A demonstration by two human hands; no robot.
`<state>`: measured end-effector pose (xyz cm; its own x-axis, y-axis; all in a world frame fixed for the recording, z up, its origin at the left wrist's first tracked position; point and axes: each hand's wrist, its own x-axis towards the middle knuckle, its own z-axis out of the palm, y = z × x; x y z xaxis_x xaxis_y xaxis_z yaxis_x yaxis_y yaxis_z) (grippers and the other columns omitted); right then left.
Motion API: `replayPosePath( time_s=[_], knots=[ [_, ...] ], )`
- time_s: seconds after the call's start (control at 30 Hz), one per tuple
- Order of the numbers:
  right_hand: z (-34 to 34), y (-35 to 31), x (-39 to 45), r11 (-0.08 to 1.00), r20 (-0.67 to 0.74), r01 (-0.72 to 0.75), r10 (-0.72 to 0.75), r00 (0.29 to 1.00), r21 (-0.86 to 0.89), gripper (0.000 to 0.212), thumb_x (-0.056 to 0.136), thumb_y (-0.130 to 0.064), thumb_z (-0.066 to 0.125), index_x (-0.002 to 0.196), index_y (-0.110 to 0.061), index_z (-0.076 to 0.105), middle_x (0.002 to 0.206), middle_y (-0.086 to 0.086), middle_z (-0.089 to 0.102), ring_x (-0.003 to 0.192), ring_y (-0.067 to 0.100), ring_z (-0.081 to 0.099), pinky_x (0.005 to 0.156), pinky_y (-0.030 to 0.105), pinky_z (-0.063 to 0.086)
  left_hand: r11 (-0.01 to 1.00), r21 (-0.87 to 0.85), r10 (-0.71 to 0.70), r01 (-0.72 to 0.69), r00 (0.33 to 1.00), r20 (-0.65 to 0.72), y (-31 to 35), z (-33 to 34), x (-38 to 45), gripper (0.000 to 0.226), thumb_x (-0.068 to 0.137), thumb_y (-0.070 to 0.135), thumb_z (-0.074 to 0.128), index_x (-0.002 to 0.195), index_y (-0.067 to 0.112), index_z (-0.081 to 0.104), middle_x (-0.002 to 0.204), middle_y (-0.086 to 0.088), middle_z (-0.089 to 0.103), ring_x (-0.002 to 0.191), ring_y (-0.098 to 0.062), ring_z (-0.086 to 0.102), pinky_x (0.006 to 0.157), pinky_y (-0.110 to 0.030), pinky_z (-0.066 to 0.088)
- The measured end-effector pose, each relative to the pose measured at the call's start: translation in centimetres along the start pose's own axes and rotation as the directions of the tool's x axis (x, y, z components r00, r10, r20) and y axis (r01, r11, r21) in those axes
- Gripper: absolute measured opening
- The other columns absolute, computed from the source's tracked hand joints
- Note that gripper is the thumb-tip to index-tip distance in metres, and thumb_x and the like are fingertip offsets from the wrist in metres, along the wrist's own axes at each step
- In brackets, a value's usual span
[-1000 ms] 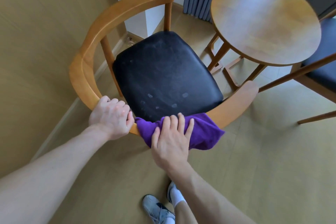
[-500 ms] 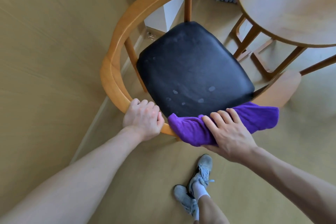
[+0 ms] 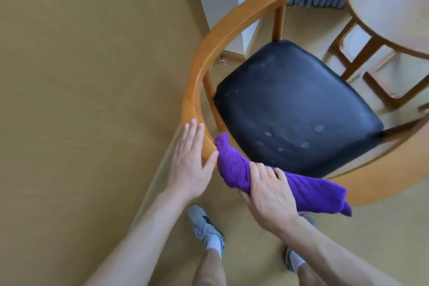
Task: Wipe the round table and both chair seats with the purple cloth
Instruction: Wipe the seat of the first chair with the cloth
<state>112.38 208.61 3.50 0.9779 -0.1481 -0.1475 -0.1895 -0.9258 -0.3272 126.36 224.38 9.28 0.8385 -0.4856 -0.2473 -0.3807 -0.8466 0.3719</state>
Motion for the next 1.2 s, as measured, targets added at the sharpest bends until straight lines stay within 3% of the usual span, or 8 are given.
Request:
replayPosePath(
  time_s=[0.27, 0.43, 0.57, 0.67, 0.77, 0.9, 1.07, 1.2],
  knots=[
    [-1.0, -6.8, 5.7, 0.982, -0.055, -0.172, 0.176, 0.983, 0.073, 0.057, 0.089, -0.055, 0.065, 0.123, -0.009, 0.059, 0.101, 0.004, 0.062, 0.083, 0.028, 0.063, 0.074, 0.04, 0.052, 0.941, -0.231, 0.245, -0.246, 0.969, -0.036, -6.0, -2.8, 3.2, 0.053, 0.101, 0.027, 0.041, 0.154, 0.019, 0.045, 0.161, 0.009, 0.039, 0.149, -0.008, 0.029, 0.123, -0.038, 0.027],
    [-1.8, -8.6, 7.8, 0.953, -0.008, -0.284, 0.286, 0.958, 0.103, 0.058, 0.09, -0.07, 0.043, 0.122, -0.022, 0.051, 0.1, -0.005, 0.059, 0.087, 0.021, 0.061, 0.075, 0.037, 0.051, 0.94, -0.291, 0.232, -0.177, 0.958, 0.166, -9.9, -2.8, 8.8, 0.057, 0.109, 0.048, 0.032, 0.162, 0.041, 0.012, 0.169, 0.025, 0.001, 0.155, 0.0, -0.002, 0.128, -0.045, 0.012],
    [-2.7, -8.4, 7.6, 0.9, 0.074, -0.307, 0.299, 0.951, 0.309, 0.044, 0.092, -0.067, 0.038, 0.124, -0.036, 0.041, 0.107, -0.017, 0.055, 0.094, 0.012, 0.056, 0.079, 0.033, 0.042, 0.894, -0.366, 0.341, -0.259, 0.923, 0.178, -11.3, -1.7, 9.5, 0.067, 0.1, 0.07, 0.016, 0.159, 0.049, -0.007, 0.165, 0.032, -0.015, 0.155, 0.001, -0.001, 0.126, -0.052, 0.019],
    [-3.5, -8.6, 7.6, 0.818, 0.156, -0.364, 0.329, 0.931, 0.445, 0.044, 0.093, -0.065, 0.035, 0.129, -0.042, 0.045, 0.117, -0.024, 0.057, 0.102, 0.004, 0.056, 0.087, 0.031, 0.044, 0.867, -0.429, 0.352, -0.255, 0.921, 0.164, -11.5, -1.4, 9.3, 0.066, 0.1, 0.071, 0.02, 0.159, 0.05, -0.003, 0.164, 0.035, -0.015, 0.155, 0.001, 0.005, 0.124, -0.047, 0.024],
    [-4.1, -9.5, 9.5, 0.753, 0.223, -0.485, 0.431, 0.874, 0.445, 0.031, 0.093, -0.066, 0.032, 0.105, -0.044, 0.051, 0.101, -0.023, 0.064, 0.091, 0.0, 0.06, 0.079, 0.031, 0.046, 0.843, -0.483, 0.37, -0.236, 0.907, 0.203, -11.8, -2.2, 9.8, 0.058, 0.107, 0.054, 0.03, 0.16, 0.048, 0.007, 0.163, 0.038, -0.007, 0.149, 0.012, 0.007, 0.121, -0.034, 0.024],
    [-4.4, -10.8, 13.8, 0.681, 0.303, -0.604, 0.522, 0.797, 0.415, 0.038, 0.102, -0.061, 0.032, 0.091, -0.033, 0.054, 0.086, -0.014, 0.066, 0.08, 0.003, 0.06, 0.071, 0.035, 0.043, 0.778, -0.606, 0.348, -0.167, 0.917, 0.195, -12.9, -3.6, 10.8, 0.048, 0.111, 0.024, 0.037, 0.158, 0.032, 0.036, 0.165, 0.025, 0.025, 0.147, 0.013, 0.021, 0.122, -0.024, 0.024],
    [-4.6, -11.2, 18.7, 0.423, 0.444, -0.757, 0.625, 0.642, 0.498, 0.043, 0.096, -0.061, 0.048, 0.102, -0.02, 0.061, 0.103, -0.001, 0.067, 0.097, 0.023, 0.064, 0.09, 0.043, 0.05, 0.581, -0.802, 0.023, 0.136, 0.983, 0.182, -11.1, -3.8, 7.7, 0.047, 0.087, 0.052, 0.058, 0.127, 0.026, 0.06, 0.13, 0.008, 0.061, 0.105, -0.005, 0.062, 0.088, -0.015, 0.047],
    [-5.6, -10.6, 20.7, 0.125, 0.607, -0.808, 0.597, 0.525, 0.576, 0.051, 0.086, -0.055, 0.07, 0.116, -0.014, 0.064, 0.112, 0.005, 0.07, 0.104, 0.028, 0.065, 0.093, 0.04, 0.05, 0.513, -0.83, 0.039, 0.218, 0.96, 0.276, -9.6, -2.3, 4.9, 0.043, 0.081, 0.047, 0.076, 0.101, 0.011, 0.064, 0.104, -0.005, 0.072, 0.097, -0.021, 0.067, 0.087, -0.031, 0.054]
  ],
)
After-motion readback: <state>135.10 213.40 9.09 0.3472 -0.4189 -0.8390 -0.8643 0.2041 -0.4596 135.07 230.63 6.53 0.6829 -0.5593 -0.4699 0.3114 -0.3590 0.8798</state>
